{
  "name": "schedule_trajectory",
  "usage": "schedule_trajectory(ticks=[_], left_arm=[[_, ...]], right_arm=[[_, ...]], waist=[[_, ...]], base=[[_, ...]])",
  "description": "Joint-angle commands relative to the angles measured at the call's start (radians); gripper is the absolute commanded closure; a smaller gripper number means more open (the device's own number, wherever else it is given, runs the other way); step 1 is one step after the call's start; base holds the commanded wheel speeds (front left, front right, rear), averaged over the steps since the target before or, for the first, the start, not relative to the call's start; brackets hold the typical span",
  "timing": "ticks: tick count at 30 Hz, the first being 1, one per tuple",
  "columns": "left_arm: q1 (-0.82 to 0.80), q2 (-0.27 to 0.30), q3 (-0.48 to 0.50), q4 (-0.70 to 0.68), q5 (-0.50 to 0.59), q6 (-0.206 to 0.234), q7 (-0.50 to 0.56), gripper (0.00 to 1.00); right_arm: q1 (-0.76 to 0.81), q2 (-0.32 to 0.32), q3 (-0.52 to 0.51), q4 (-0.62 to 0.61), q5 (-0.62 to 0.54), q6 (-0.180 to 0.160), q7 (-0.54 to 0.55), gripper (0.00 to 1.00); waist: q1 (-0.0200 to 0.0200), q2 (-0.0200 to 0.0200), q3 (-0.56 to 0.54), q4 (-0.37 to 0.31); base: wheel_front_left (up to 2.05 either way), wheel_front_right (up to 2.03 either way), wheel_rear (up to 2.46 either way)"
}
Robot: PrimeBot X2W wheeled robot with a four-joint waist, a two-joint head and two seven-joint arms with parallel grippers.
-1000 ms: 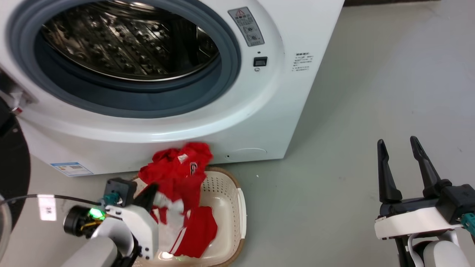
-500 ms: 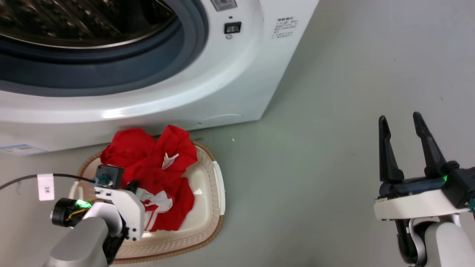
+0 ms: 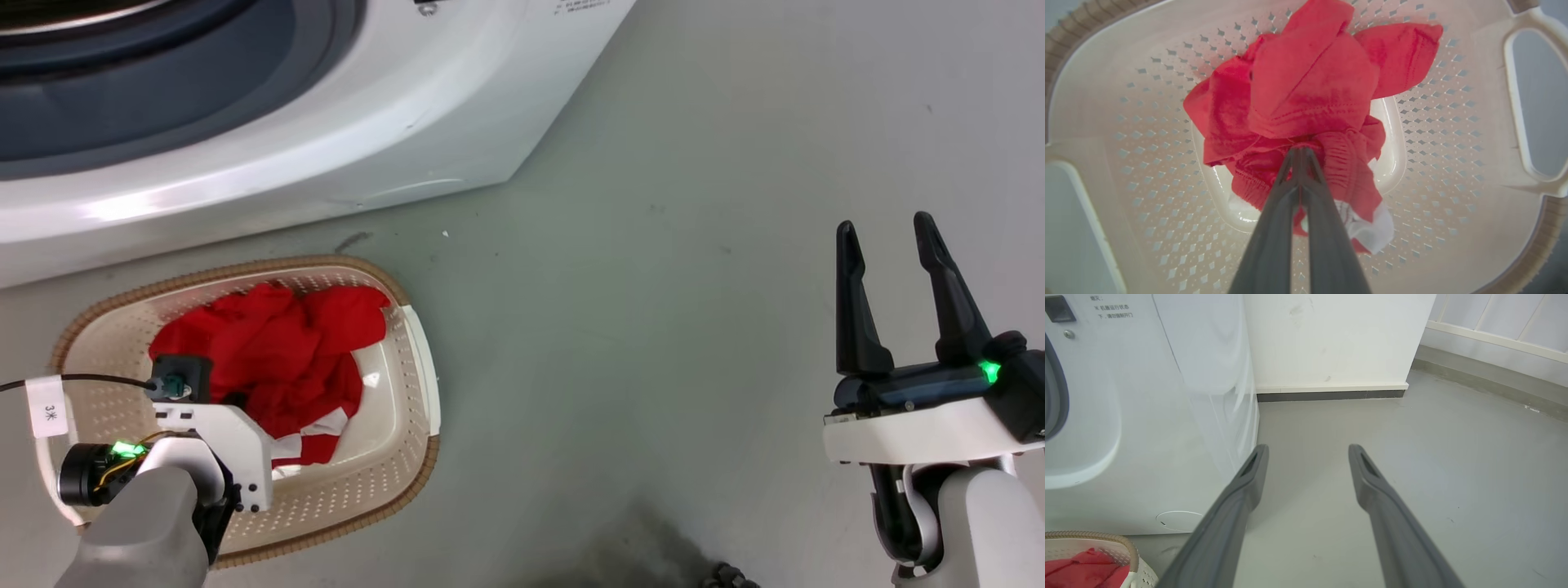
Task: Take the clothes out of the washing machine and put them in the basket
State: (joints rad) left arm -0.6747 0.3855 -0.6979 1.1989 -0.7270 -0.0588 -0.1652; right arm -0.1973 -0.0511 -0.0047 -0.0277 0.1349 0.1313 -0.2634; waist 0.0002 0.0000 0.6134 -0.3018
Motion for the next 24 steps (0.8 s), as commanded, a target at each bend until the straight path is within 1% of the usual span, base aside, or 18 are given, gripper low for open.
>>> schedule_trajectory(ticks=[1,9,10,11,17,21,24], left_arm=[[-0.019,-0.004,0.004,0.013,-0.004,-0.001,-0.008,1.00],[-0.055,-0.030,0.009,0.056,-0.019,-0.010,-0.019,1.00],[-0.056,-0.035,0.009,0.059,-0.020,-0.010,-0.020,0.80],[-0.057,-0.039,0.008,0.062,-0.021,-0.008,-0.023,0.00],[-0.052,-0.054,0.009,0.071,-0.023,-0.004,-0.064,0.00],[-0.045,-0.069,0.014,0.065,-0.023,-0.010,-0.089,0.00],[-0.040,-0.075,0.023,0.035,-0.017,-0.012,-0.099,0.00]], right_arm=[[-0.014,0.002,0.001,-0.006,0.005,-0.001,-0.002,0.00],[-0.026,0.002,0.000,-0.003,0.001,-0.001,-0.002,0.00],[-0.028,0.002,0.001,-0.001,0.000,-0.001,-0.002,0.00],[-0.029,0.002,0.001,0.002,-0.001,-0.001,-0.002,0.00],[-0.030,0.002,0.003,0.017,-0.010,-0.001,-0.002,0.00],[-0.019,0.002,-0.005,0.027,-0.022,-0.001,-0.002,0.00],[-0.012,0.001,-0.015,0.037,-0.032,-0.001,-0.002,0.00]], waist=[[-0.0002,0.0000,0.025,-0.011],[-0.0002,0.0000,0.049,-0.001],[-0.0002,0.0000,0.046,0.001],[-0.0002,0.0000,0.041,0.004],[-0.0002,0.0000,-0.018,0.021],[-0.0002,0.0000,-0.081,0.042],[-0.0002,0.0000,-0.137,0.064]], base=[[0.00,0.00,0.00],[0.00,0.00,0.00],[0.00,0.00,0.00],[0.00,0.00,0.00],[0.00,0.00,0.00],[0.00,0.00,0.00],[0.00,0.00,0.00]])
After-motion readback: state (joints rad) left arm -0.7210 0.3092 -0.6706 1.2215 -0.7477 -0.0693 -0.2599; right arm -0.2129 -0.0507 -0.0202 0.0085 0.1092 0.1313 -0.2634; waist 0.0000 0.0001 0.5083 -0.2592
